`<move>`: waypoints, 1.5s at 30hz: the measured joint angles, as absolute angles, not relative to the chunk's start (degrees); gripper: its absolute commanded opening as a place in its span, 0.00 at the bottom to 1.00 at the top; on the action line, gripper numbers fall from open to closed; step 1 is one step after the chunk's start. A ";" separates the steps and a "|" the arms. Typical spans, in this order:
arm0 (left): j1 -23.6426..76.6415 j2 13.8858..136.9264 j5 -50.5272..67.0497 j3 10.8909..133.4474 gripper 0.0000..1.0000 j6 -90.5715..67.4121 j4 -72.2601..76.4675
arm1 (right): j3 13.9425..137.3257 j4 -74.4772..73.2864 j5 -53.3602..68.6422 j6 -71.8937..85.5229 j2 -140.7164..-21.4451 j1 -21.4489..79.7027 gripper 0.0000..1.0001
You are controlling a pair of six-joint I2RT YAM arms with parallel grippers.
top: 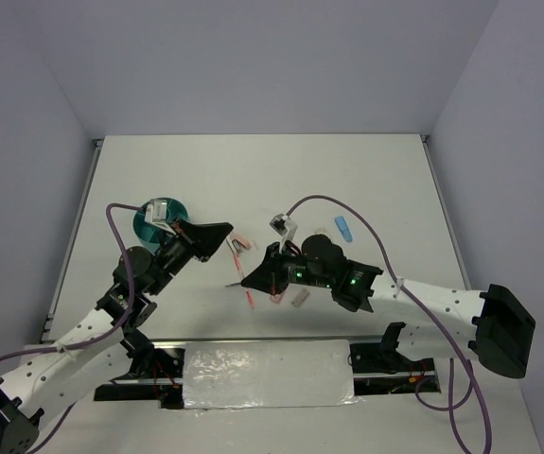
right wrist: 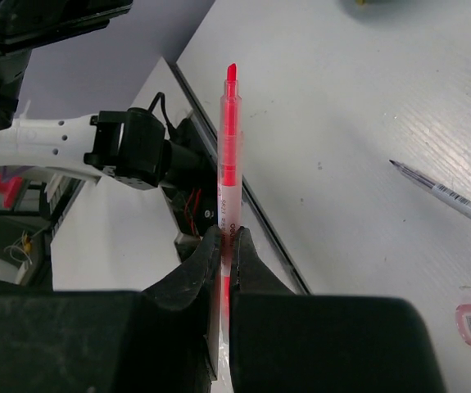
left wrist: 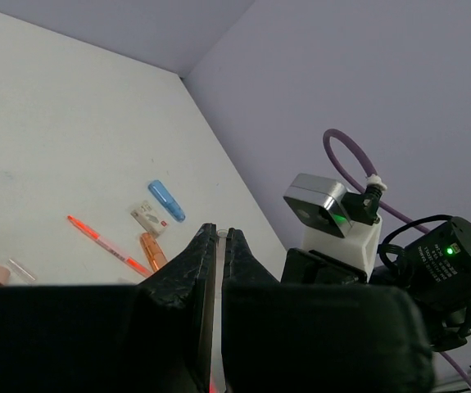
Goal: Sort the stationery into containers
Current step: Close the pen cap on the pen.
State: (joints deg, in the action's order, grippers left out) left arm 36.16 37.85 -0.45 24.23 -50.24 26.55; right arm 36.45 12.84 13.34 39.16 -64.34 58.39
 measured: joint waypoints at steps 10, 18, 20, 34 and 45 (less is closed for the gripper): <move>36.16 38.85 -0.21 24.01 0.00 -51.35 26.94 | 39.00 12.32 10.35 38.24 -64.53 58.63 0.00; 36.16 38.85 -0.16 23.99 0.00 -51.33 26.68 | 40.23 10.74 8.88 37.39 -64.53 58.63 0.00; 36.16 38.87 -0.16 23.99 0.00 -51.31 26.26 | 40.23 10.46 8.82 37.39 -64.53 58.63 0.00; 36.16 38.74 -2.31 23.99 0.00 -51.29 24.43 | 40.25 9.80 8.86 36.95 -64.77 58.63 0.00; 36.16 38.74 -2.63 23.99 0.00 -51.62 24.45 | 40.64 9.26 8.19 36.34 -64.84 58.63 0.00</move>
